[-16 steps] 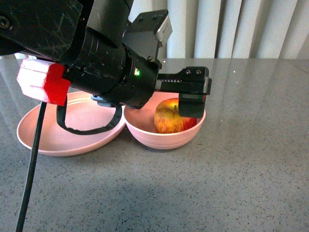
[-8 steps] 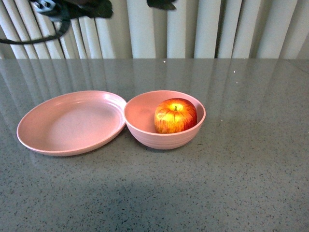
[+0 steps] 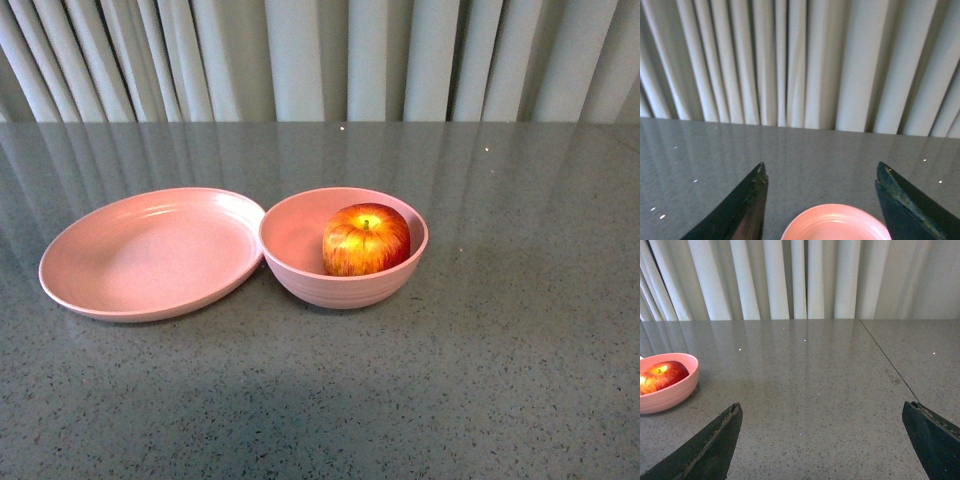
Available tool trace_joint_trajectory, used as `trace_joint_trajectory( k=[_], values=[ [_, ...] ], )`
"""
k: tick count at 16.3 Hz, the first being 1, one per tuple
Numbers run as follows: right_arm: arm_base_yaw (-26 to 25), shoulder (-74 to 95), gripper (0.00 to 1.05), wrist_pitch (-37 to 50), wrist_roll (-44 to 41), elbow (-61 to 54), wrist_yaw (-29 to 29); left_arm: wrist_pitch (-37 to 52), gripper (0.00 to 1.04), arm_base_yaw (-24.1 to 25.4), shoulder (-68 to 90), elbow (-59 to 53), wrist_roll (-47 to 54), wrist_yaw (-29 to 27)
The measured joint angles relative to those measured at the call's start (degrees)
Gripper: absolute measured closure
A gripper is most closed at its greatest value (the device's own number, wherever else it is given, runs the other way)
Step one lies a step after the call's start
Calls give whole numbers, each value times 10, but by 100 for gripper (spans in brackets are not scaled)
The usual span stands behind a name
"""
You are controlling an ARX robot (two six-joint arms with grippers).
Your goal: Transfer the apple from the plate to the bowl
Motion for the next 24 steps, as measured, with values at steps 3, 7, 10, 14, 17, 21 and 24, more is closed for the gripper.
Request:
trace_joint_trajectory(
  k=[3,7,10,14,17,21,24],
  values=[
    [0,0,7,0,0,0,0,28,73,13,-42,-103,13,28],
    [0,0,7,0,0,0,0,48,103,33,-99,-168,13,42],
    [0,0,7,0,0,0,0,43,104,79,-148,-224,14,92],
    [0,0,7,0,0,0,0,22,104,85,-217,-269,14,94],
    [0,0,7,0,0,0,0,-5,104,85,-270,-292,14,94],
    [0,0,7,0,0,0,0,-51,104,85,-335,-311,14,94],
    [0,0,7,0,0,0,0,-61,104,85,-367,-329,15,96]
  ],
)
